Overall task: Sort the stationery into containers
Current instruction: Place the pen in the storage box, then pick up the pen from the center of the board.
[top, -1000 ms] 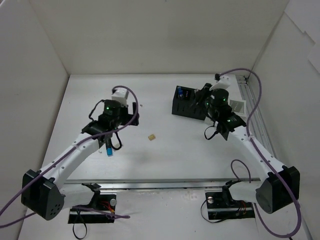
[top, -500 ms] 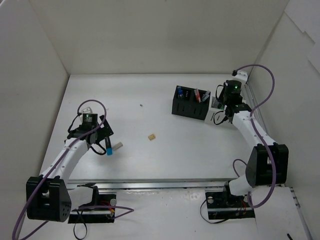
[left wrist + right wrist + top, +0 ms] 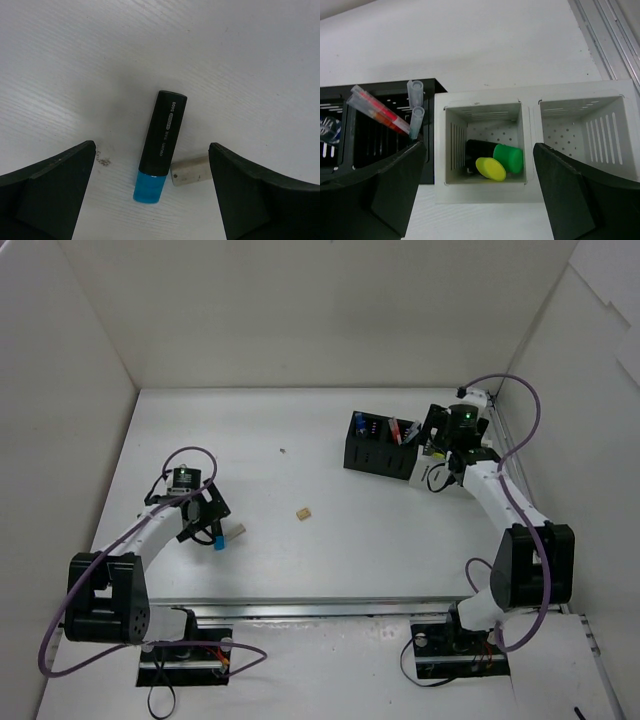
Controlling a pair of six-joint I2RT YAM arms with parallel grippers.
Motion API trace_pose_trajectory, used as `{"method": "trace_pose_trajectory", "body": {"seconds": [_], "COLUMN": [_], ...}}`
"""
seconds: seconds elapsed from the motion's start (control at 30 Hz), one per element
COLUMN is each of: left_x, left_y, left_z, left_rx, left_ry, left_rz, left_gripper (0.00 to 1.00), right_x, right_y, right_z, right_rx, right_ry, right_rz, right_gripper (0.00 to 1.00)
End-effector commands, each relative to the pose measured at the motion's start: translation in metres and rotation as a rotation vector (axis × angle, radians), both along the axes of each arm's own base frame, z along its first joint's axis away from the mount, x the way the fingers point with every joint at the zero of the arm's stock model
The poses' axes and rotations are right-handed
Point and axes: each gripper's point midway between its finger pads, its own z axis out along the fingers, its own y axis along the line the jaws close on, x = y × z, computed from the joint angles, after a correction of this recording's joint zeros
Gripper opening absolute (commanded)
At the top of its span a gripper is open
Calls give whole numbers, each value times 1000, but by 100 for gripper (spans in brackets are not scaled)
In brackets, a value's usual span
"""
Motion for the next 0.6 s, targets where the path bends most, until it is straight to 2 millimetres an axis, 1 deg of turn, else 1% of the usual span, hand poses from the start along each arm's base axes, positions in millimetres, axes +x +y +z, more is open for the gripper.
{"method": "trace_pose_trajectory", "body": {"seconds": [0.0,0.03,0.07,0.1,0.13,0.17,0.2,0.23,0.27,0.3,0.33,0.37,0.4,0.43,0.47,0.5,0.53,0.57], "left_x": [16,16,17,16,17,17,15,15,13,13,13,12,12,12,14,15,14,17], "left_y": [-3,-3,-3,-4,-4,-5,-5,-5,-4,-2,0,0,2,2,1,1,-2,-2], "left_z": [4,3,1,-3,-5,-7,-11,-13,-16,-17,-17,-17,-17,-18,-16,-16,-16,-14], "left_rx": [-37,-41,-43,-50,-53,-56,-63,-64,-65,-57,-51,-50,-46,-47,-52,-55,-68,-74], "left_ry": [-46,-38,-31,-14,-8,1,20,30,47,57,59,62,63,64,53,46,43,33], "left_rz": [40,41,49,62,68,75,95,105,118,142,154,164,173,181,185,182,176,176], "left_gripper": [90,88,84,79,76,73,66,64,61,56,53,49,45,42,34,29,22,16], "right_x": [-5,-11,-19,-24,-31,-39,-44,-51,-60,-66,-71,-79,-84,-91,-95,-98,-102,-106], "right_y": [4,7,9,14,15,18,19,20,21,22,22,23,25,23,30,33,36,44], "right_z": [60,58,72,75,72,86,87,84,97,94,95,105,105,110,111,107,107,110], "right_rx": [31,43,58,75,83,102,111,119,128,129,132,139,140,141,159,167,169,181], "right_ry": [-138,-135,-173,-184,-183,-221,-229,-229,-267,-266,-270,-301,-304,-316,-317,-310,-308,-314], "right_rz": [25,37,45,63,70,82,84,85,93,98,100,106,112,110,144,160,181,226], "right_gripper": [87,89,89,90,90,91,93,95,96,96,98,98,98,98,98,98,98,98]}}
